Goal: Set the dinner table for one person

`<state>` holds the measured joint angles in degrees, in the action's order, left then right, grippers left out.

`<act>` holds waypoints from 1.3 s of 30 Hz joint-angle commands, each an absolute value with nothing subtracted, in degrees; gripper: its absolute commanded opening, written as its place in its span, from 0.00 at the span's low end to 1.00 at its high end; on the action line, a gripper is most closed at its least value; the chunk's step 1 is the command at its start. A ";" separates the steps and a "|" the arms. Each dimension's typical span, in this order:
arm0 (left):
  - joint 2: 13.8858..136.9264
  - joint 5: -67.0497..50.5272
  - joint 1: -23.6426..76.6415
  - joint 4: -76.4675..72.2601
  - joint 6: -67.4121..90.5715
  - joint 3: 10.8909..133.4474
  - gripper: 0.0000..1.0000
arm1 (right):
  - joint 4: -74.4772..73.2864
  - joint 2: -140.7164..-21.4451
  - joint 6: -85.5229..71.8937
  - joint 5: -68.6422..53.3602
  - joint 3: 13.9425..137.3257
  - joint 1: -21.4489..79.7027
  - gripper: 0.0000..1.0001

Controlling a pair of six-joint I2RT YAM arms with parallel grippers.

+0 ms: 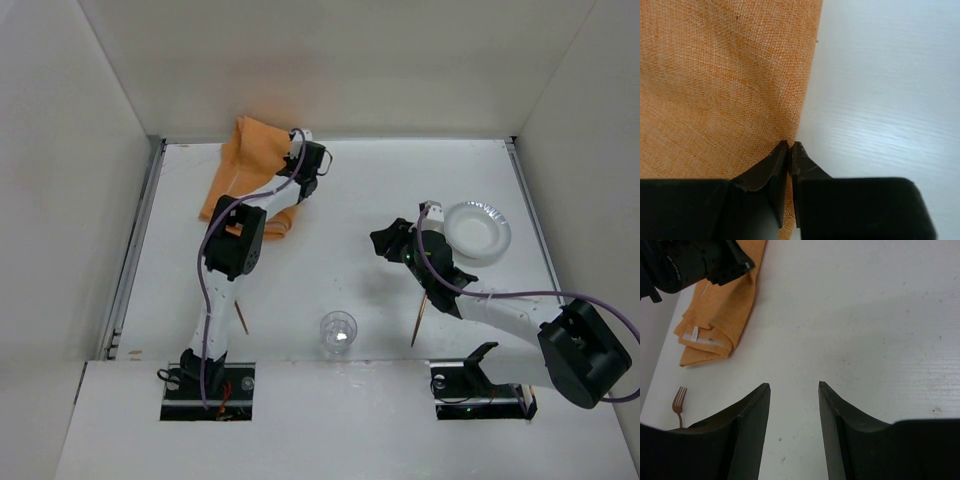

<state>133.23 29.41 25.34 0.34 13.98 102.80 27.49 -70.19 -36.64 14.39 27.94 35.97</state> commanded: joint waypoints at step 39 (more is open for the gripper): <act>93.59 4.93 3.74 -39.98 58.71 34.90 0.73 | 31.46 -75.32 -35.68 10.29 31.90 36.17 0.65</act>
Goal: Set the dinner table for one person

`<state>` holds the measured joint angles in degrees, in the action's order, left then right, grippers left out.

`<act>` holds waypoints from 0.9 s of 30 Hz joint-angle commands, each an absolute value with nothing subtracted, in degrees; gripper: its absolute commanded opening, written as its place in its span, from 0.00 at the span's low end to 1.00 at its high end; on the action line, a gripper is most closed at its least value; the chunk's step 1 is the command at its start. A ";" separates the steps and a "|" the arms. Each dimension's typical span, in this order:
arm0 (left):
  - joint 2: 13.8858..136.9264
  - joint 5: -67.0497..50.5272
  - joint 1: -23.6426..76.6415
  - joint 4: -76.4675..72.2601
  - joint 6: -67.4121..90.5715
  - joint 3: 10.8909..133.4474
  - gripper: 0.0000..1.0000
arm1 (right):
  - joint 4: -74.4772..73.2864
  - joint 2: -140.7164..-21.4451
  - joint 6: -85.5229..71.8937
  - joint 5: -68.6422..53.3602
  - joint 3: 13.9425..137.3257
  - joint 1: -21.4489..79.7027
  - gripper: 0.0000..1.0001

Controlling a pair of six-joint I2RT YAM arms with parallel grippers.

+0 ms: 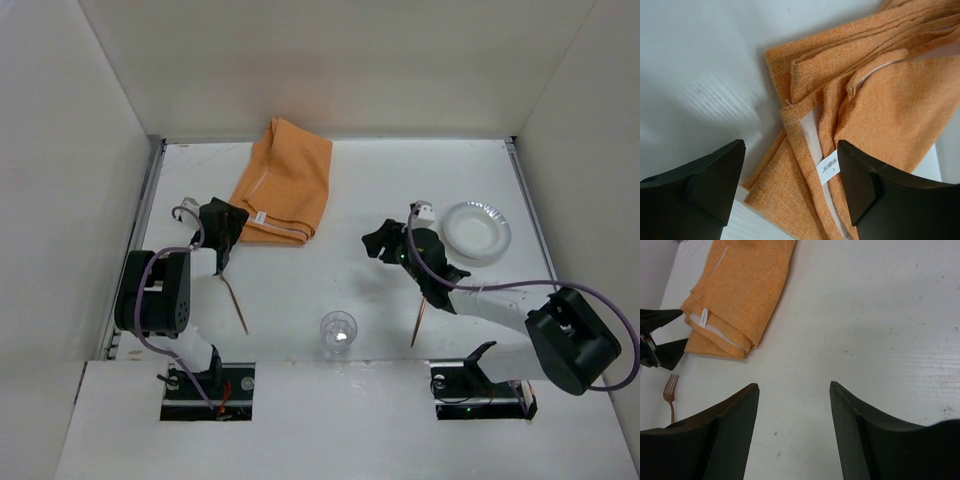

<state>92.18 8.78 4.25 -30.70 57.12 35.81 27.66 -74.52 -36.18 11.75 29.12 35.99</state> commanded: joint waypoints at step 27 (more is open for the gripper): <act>107.84 14.24 4.96 -36.74 46.06 50.18 0.61 | 31.82 -75.94 -35.33 9.75 32.43 37.31 0.64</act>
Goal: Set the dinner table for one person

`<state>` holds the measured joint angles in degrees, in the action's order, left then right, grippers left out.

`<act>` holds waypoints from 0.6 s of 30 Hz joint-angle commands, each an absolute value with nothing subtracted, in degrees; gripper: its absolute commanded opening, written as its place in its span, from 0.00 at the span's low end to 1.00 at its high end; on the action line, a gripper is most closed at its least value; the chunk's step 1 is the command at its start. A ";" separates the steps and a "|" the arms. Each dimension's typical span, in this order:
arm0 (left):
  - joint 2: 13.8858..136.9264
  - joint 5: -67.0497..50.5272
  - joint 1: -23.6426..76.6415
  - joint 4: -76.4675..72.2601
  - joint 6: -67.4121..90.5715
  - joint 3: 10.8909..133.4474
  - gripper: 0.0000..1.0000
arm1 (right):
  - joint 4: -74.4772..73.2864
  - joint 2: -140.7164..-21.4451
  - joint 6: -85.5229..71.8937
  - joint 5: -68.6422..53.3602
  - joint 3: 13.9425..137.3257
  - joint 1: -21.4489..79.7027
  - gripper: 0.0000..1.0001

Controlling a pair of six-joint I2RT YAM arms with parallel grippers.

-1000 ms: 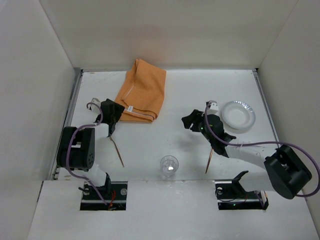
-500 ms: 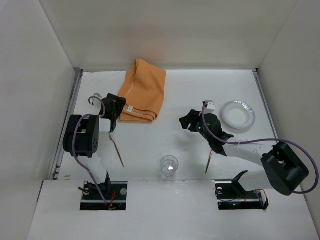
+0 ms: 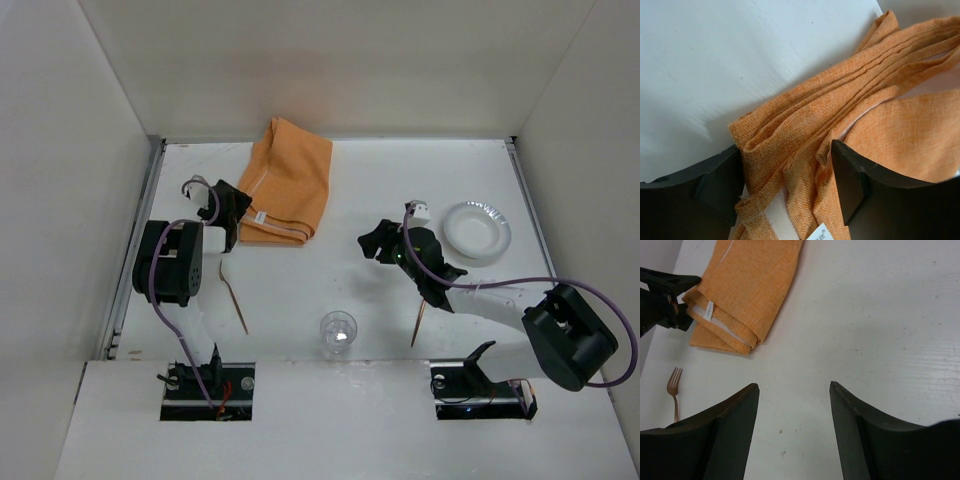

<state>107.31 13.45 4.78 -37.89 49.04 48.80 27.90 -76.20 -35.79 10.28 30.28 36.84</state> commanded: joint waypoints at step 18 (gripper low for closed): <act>98.27 19.24 11.11 -35.15 37.28 51.50 0.19 | 31.47 -76.64 -35.51 8.79 33.22 38.71 0.65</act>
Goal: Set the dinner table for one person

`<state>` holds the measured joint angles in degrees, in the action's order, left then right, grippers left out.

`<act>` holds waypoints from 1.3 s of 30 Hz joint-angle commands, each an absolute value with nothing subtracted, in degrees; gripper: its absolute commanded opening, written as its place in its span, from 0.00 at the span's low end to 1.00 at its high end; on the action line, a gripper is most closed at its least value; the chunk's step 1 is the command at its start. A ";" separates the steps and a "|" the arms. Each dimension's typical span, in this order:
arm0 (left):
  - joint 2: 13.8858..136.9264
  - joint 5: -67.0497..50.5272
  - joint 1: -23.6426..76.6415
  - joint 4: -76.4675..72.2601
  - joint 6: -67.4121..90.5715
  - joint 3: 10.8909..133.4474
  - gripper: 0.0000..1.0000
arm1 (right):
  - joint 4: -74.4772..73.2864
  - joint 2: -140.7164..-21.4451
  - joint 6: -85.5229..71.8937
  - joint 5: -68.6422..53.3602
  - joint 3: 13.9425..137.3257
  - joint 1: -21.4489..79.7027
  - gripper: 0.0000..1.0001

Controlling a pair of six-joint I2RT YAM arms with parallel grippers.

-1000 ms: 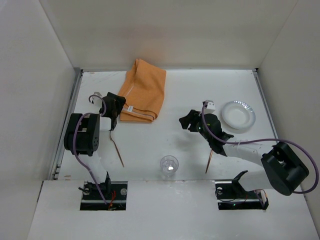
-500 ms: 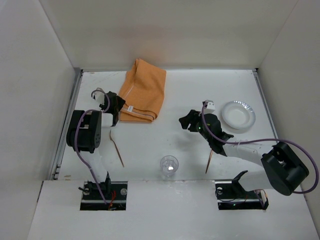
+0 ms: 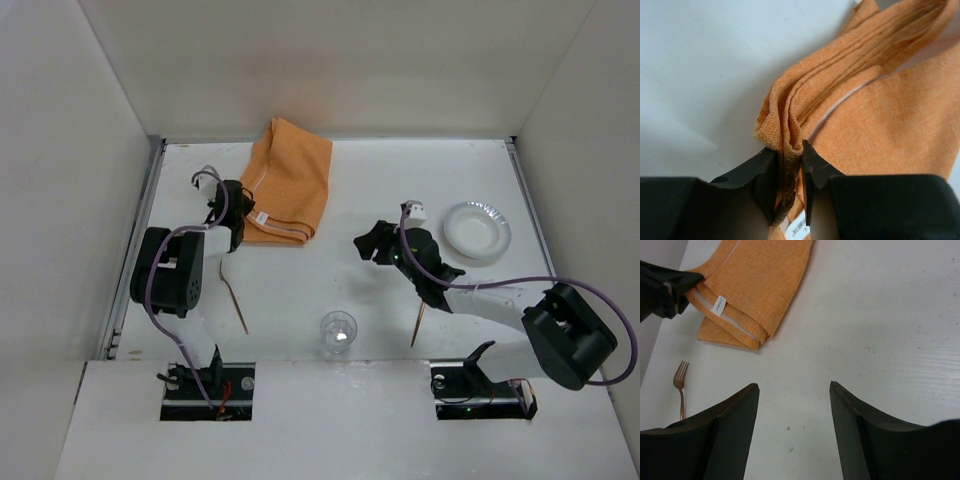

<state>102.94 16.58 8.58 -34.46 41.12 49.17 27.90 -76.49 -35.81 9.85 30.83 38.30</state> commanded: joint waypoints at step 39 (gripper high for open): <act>99.05 14.57 30.46 -39.13 34.19 57.04 0.58 | 26.02 -66.44 -45.44 22.51 25.75 29.93 0.21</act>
